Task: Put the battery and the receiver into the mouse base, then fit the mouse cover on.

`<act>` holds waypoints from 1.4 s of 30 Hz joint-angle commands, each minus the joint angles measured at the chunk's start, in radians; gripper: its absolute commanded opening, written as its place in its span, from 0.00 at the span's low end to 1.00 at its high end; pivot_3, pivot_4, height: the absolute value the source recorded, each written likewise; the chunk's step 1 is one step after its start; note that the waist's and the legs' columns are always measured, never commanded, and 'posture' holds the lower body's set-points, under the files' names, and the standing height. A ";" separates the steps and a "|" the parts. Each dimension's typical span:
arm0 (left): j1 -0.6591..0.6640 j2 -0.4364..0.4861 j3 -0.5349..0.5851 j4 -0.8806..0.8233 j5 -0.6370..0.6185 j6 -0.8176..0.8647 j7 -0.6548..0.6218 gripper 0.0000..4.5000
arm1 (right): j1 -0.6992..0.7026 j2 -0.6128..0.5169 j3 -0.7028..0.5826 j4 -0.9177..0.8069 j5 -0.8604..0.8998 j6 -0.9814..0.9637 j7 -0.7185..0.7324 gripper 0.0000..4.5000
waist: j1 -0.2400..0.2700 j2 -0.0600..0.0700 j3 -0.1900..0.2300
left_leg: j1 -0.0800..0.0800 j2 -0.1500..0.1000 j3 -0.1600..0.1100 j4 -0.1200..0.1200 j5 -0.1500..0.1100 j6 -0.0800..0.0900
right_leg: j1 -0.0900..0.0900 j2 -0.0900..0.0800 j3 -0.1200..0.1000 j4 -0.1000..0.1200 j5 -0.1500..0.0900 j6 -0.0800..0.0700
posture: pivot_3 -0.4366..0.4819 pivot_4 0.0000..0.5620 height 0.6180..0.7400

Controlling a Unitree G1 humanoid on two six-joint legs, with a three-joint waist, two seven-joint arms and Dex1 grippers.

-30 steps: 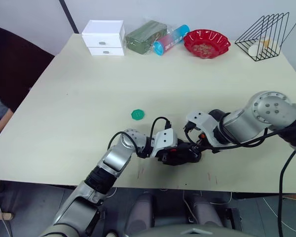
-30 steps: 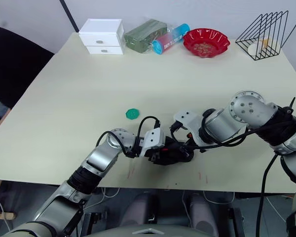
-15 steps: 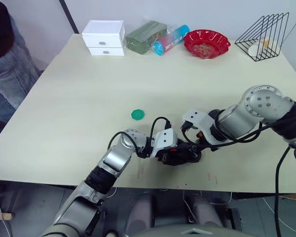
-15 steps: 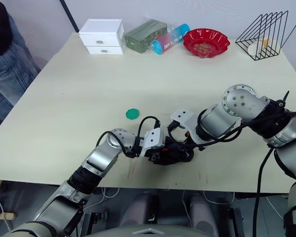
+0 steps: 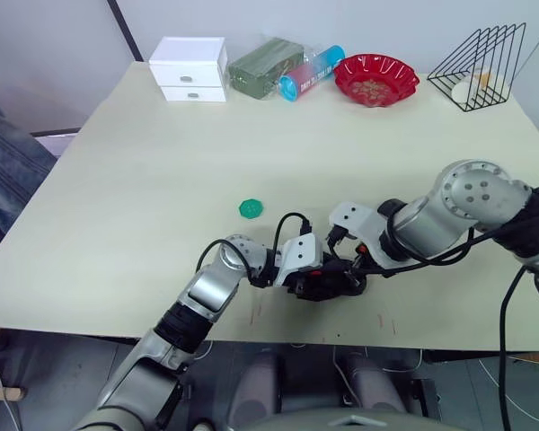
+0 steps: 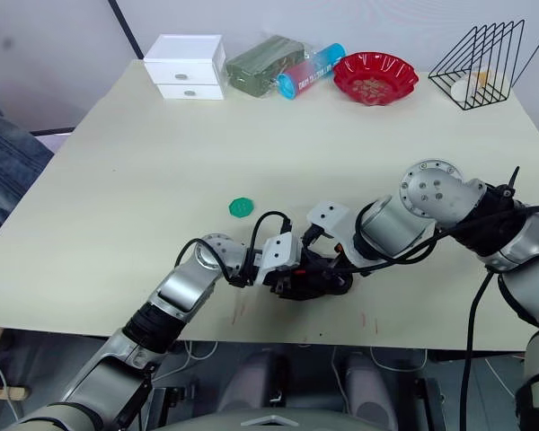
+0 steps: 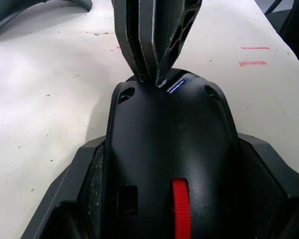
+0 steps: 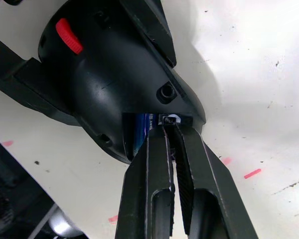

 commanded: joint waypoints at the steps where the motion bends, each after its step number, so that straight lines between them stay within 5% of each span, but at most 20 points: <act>1: 0.010 -0.010 -0.035 0.036 0.047 0.020 0.036 0.65 | 0.029 0.007 0.035 -0.017 0.001 -0.012 -0.014 0.00 | -0.001 0.000 0.000 | 0.000 0.000 0.000 0.000 0.000 0.000 | 0.000 0.000 0.000 0.000 0.000 0.000 | 0.48 0.27 1.00; 6: 0.011 -0.008 -0.034 0.035 0.047 0.019 0.035 0.65 | 0.029 0.015 0.034 -0.007 0.001 -0.013 -0.020 0.00 | -0.001 0.000 -0.002 | 0.000 0.000 0.000 0.000 0.000 0.000 | 0.000 0.000 0.000 0.000 0.000 0.000 | 0.48 0.27 1.00; 9: 0.011 -0.008 -0.035 0.036 0.047 0.019 0.035 0.65 | 0.028 0.017 0.032 -0.006 0.001 -0.011 -0.017 0.20 | -0.001 0.000 -0.002 | 0.000 0.000 0.000 0.000 0.000 0.000 | 0.000 0.000 0.000 0.000 0.000 0.000 | 0.48 0.27 1.00; 11: 0.011 -0.008 -0.035 0.036 0.046 0.018 0.035 0.65 | 0.028 0.019 0.028 -0.004 0.001 -0.013 -0.018 0.43 | -0.001 -0.001 -0.003 | 0.000 0.000 0.000 0.000 0.000 0.000 | 0.000 0.000 0.000 -0.001 0.000 0.000 | 0.48 0.27 1.00; 28: 0.008 -0.010 -0.033 0.043 0.047 0.016 0.031 0.65 | -0.014 -0.016 -0.037 -0.014 0.001 -0.012 0.061 0.43 | 0.000 0.001 -0.003 | -0.001 -0.001 -0.002 -0.001 0.000 0.000 | 0.000 -0.007 -0.004 -0.003 0.000 -0.001 | 0.48 0.27 1.00; 42: 0.006 -0.004 -0.026 0.031 0.044 0.030 0.031 0.65 | 0.037 -0.247 -0.192 -0.207 -0.002 -0.083 0.176 0.43 | 0.001 0.003 -0.001 | -0.009 -0.002 -0.006 -0.001 0.001 0.002 | -0.003 -0.010 -0.008 -0.005 0.000 0.000 | 0.48 0.27 1.00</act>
